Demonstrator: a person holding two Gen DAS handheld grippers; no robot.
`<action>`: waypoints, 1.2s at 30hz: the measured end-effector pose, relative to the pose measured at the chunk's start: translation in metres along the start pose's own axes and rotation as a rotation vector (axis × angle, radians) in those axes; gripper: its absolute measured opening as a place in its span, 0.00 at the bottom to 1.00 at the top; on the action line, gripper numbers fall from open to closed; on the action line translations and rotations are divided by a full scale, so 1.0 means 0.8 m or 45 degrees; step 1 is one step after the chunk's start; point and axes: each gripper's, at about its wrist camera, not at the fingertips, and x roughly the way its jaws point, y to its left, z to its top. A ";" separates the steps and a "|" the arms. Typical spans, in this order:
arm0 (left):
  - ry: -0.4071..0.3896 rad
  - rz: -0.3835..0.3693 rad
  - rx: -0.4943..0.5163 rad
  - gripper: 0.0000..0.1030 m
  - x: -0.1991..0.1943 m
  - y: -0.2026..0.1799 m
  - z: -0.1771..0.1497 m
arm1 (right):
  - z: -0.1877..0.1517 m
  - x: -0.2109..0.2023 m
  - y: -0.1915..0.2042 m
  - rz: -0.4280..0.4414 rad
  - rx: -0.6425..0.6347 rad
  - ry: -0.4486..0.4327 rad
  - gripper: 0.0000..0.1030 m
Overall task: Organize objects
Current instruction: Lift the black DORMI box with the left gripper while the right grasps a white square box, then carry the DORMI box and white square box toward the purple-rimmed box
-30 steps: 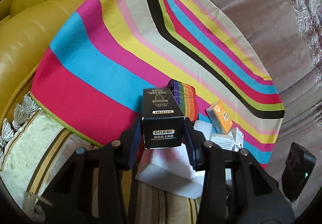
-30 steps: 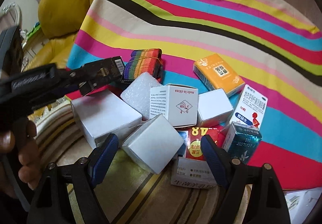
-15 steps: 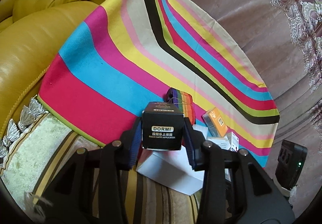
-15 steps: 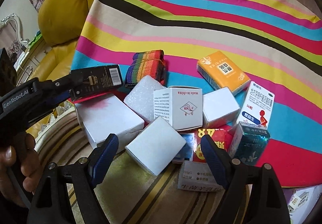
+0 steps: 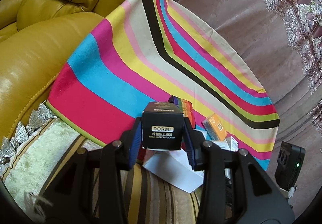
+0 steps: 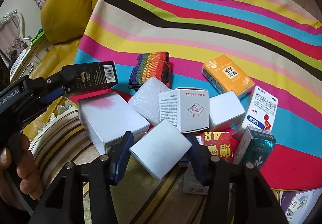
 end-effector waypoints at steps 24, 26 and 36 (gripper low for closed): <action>-0.079 -0.089 0.147 0.42 -0.042 -0.050 -0.026 | -0.037 -0.066 -0.005 -0.069 0.094 -0.184 0.51; -0.078 -0.098 0.169 0.42 -0.043 -0.057 -0.029 | -0.042 -0.073 -0.008 -0.072 0.111 -0.198 0.51; -0.015 -0.187 0.258 0.42 -0.044 -0.100 -0.051 | -0.065 -0.098 -0.029 -0.112 0.211 -0.230 0.51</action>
